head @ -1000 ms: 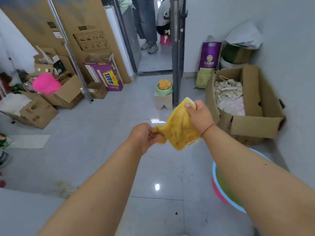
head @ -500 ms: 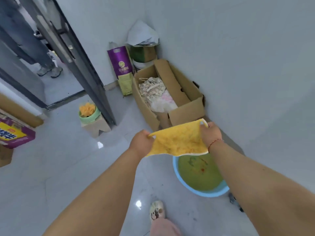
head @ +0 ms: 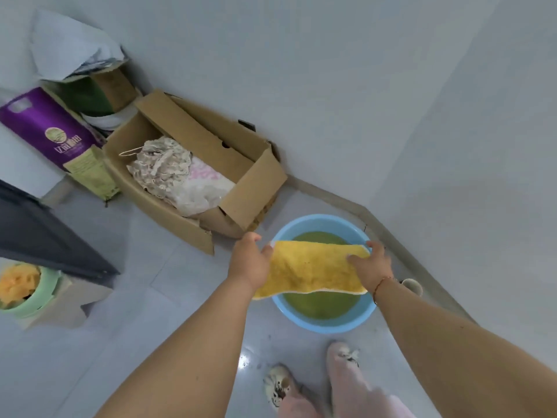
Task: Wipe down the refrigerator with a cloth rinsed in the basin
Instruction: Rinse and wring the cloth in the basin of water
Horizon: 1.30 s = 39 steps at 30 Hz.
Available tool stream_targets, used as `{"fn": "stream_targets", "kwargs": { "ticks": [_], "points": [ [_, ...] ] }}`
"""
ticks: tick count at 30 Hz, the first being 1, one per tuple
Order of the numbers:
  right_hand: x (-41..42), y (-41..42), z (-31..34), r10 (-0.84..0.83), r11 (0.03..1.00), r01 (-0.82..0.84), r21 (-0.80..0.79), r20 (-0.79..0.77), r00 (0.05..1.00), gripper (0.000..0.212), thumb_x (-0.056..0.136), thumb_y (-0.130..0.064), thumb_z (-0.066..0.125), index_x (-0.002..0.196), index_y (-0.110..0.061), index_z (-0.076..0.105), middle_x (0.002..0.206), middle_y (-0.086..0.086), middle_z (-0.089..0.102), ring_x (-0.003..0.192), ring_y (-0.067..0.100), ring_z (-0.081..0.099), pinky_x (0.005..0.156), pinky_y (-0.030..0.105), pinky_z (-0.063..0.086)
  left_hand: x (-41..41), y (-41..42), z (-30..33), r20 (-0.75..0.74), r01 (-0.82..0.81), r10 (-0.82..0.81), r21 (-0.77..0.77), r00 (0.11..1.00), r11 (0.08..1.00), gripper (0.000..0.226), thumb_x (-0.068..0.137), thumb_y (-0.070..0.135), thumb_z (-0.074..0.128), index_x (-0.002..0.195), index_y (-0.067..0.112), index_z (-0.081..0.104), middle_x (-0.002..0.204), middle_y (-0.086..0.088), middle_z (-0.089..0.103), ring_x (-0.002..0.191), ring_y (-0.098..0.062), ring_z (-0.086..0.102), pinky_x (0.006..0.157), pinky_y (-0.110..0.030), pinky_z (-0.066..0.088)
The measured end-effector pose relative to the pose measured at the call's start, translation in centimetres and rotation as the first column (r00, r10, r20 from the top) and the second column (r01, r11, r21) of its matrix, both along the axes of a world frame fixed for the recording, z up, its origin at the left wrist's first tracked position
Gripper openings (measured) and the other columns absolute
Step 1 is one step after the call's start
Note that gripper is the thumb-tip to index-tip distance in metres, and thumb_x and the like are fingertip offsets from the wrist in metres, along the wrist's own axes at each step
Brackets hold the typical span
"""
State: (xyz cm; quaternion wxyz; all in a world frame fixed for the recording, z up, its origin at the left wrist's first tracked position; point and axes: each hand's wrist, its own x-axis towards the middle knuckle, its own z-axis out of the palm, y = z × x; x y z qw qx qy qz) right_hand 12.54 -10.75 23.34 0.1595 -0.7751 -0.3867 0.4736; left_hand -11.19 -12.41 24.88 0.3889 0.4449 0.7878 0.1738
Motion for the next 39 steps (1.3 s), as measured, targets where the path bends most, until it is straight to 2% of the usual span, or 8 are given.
{"fn": "stream_targets", "kwargs": {
  "ticks": [2,6,9,20,25,30,36,39],
  "points": [
    [1.0,0.0,-1.7,0.058,0.997,-0.055,-0.047,0.076,0.995,0.065,0.089,-0.03,0.06,0.145,-0.022,0.027,0.146,0.01,0.025,0.123,0.032,0.044,0.103,0.041,0.038,0.7,1.2,-1.3,-0.017,0.02,-0.02,0.025,1.0,0.999,0.051,0.096,0.036,0.051,0.141,0.013,0.04,0.144,-0.01,0.038,0.127,-0.027,0.044,0.102,-0.036,0.037],
    [2.7,0.1,-4.5,0.183,0.981,-0.169,-0.094,0.168,0.969,0.064,0.088,-0.03,0.061,0.144,-0.021,0.032,0.146,0.009,0.027,0.131,0.029,0.036,0.108,0.043,0.034,2.0,2.6,-4.1,0.001,0.119,-0.119,-0.048,0.993,0.992,0.054,0.095,0.035,0.051,0.143,0.013,0.037,0.144,-0.01,0.038,0.133,-0.028,0.038,0.108,-0.038,0.033],
    [3.9,1.3,-6.4,0.272,0.959,-0.249,-0.137,0.191,0.943,0.061,0.09,-0.028,0.059,0.144,-0.021,0.033,0.146,0.008,0.029,0.133,0.026,0.034,0.108,0.038,0.033,3.4,3.4,-6.9,0.068,0.172,-0.164,-0.143,0.984,0.975,0.064,0.088,0.047,0.051,0.142,0.015,0.038,0.142,-0.009,0.043,0.132,-0.029,0.042,0.108,-0.042,0.036],
    [4.0,5.7,-14.5,0.484,0.868,-0.442,-0.226,0.182,0.856,0.054,0.092,-0.028,0.053,0.144,-0.023,0.035,0.148,0.003,0.032,0.133,0.024,0.036,0.105,0.037,0.039,5.7,6.2,-15.6,0.154,0.275,-0.237,-0.32,0.959,0.907,0.059,0.098,0.035,0.047,0.15,0.021,0.024,0.151,-0.009,0.034,0.136,-0.024,0.037,0.104,-0.031,0.033],
    [3.9,4.4,-21.9,0.484,0.853,-0.417,-0.314,0.175,0.857,0.055,0.094,-0.028,0.05,0.145,-0.023,0.031,0.148,0.004,0.03,0.136,0.024,0.03,0.107,0.036,0.034,6.2,6.8,-22.4,0.104,0.427,-0.424,-0.407,0.9,0.807,0.061,0.097,0.042,0.045,0.151,0.03,0.02,0.159,-0.006,0.004,0.142,-0.026,0.024,0.108,-0.034,0.034],
    [2.7,3.2,-29.3,0.435,0.86,-0.343,-0.378,0.191,0.88,0.063,0.093,-0.033,0.05,0.149,-0.029,0.02,0.154,0.004,0.018,0.141,0.025,0.017,0.11,0.041,0.033,6.7,7.5,-29.4,0.025,0.535,-0.607,-0.501,0.794,0.68,0.063,0.095,0.05,0.042,0.15,0.039,0.014,0.16,-0.004,-0.013,0.146,-0.033,0.002,0.117,-0.04,0.02],
    [1.7,2.9,-36.7,0.633,0.75,-0.471,-0.464,0.301,0.713,0.082,0.088,-0.056,0.047,0.145,-0.048,-0.011,0.156,-0.001,-0.013,0.144,0.03,-0.01,0.115,0.057,0.005,7.6,8.6,-37.3,0.021,0.592,-0.708,-0.568,0.705,0.573,0.068,0.093,0.056,0.037,0.15,0.044,0.002,0.158,-0.007,-0.02,0.144,-0.041,-0.008,0.117,-0.045,0.005],
    [2.1,3.5,-38.6,0.614,0.763,-0.446,-0.468,0.308,0.727,0.083,0.09,-0.05,0.051,0.145,-0.049,-0.011,0.155,-0.002,-0.011,0.143,0.033,-0.006,0.112,0.055,0.021,7.6,9.3,-39.7,0.031,0.553,-0.656,-0.57,0.754,0.608,0.071,0.093,0.056,0.038,0.15,0.043,-0.001,0.159,-0.005,-0.016,0.145,-0.041,-0.002,0.117,-0.046,0.006]
  ]
}}
